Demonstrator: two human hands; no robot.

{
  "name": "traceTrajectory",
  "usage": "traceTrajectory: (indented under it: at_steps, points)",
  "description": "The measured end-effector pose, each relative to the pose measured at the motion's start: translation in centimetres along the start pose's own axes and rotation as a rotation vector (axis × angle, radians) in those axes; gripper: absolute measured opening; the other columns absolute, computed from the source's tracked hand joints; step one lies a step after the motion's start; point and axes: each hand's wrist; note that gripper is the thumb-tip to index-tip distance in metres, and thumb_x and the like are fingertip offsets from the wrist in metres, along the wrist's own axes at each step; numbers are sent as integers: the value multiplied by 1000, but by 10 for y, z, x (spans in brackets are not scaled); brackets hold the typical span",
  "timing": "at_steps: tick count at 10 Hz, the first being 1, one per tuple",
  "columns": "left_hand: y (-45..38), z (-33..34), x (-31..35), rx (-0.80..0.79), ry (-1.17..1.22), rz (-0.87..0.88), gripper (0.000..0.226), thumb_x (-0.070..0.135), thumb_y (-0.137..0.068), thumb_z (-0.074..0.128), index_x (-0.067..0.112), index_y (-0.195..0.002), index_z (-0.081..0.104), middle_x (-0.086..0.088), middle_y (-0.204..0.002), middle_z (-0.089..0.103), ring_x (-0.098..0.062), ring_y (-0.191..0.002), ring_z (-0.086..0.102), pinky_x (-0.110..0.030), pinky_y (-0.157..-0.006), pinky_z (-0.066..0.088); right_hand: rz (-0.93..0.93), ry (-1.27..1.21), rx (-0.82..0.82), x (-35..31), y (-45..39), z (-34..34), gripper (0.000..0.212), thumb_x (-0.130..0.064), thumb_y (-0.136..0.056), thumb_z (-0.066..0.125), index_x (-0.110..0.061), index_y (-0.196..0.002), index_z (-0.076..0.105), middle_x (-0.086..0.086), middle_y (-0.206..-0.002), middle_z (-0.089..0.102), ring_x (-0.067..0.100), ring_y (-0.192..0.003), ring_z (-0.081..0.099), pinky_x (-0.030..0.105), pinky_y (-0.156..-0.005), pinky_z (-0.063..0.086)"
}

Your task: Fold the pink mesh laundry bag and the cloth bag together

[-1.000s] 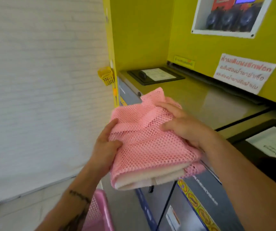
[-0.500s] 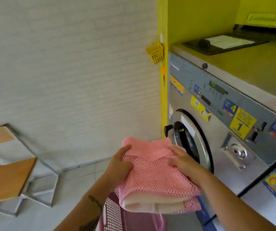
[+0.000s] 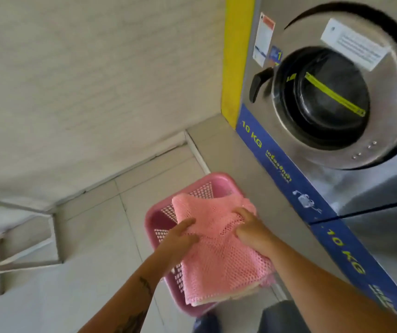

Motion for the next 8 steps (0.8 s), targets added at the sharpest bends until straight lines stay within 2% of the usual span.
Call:
traceTrajectory:
  at_steps: [1,2,3,4,5,6,7,8]
  points:
    - [-48,-3,-35,-7,-12,-66,48,10,-97,53,30,-141,49,2,-129,45,-11,-93,51,-32,-90,50,77,41,-30,22,-39,28,64,-2,-80,45,-34,-136,47,0,-108,58,12,-61,59,18,-41,40]
    - [-108,1,-77,-8,-44,-105,48,8,-96,53,25,-141,49,2,-129,45,-5,-86,51,-15,-68,50,118,65,-97,51,-89,54,67,-1,-81,42,-35,-138,42,-2,-115,55,12,-59,58,22,-41,38]
    - [-164,3,-118,13,-91,-107,49,9,-93,57,29,-138,52,-5,-139,51,-5,-87,59,-23,-72,58,136,50,-92,88,-145,79,69,4,-80,41,-32,-140,43,4,-114,61,9,-47,52,22,-37,33]
    - [-209,7,-148,23,-121,-64,53,11,-93,58,31,-142,48,-5,-146,48,2,-85,58,-15,-65,54,118,49,-119,113,-190,102,71,7,-84,43,-32,-144,38,9,-132,52,0,-34,47,20,-33,32]
    - [-233,13,-164,59,-193,-48,58,12,-94,56,28,-148,40,-7,-151,43,-8,-90,64,-15,-63,52,95,144,-181,132,-224,115,79,2,-82,49,-40,-146,30,5,-129,46,5,-45,51,20,-34,35]
    - [-238,18,-173,114,-310,-94,55,9,-90,53,24,-143,47,-8,-145,50,-24,-93,70,-20,-55,53,85,228,-168,146,-239,115,81,-8,-81,52,-41,-149,22,14,-131,50,11,-58,60,22,-39,44]
    - [-223,16,-170,110,-344,-84,48,7,-90,51,21,-135,54,-5,-139,54,-16,-80,66,-16,-54,51,47,226,-191,133,-225,106,69,-11,-88,51,-32,-149,27,14,-136,52,14,-60,64,30,-45,48]
    - [-200,17,-155,140,-438,-22,43,6,-91,48,17,-131,58,-5,-134,60,-23,-107,65,-22,-75,53,-17,214,-169,116,-200,93,55,-11,-92,50,-23,-144,39,7,-116,63,21,-79,71,38,-60,58]
Point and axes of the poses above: each hand's wrist, its own y-axis away from the middle knuckle, its own z-axis out of the palm, x = y × z
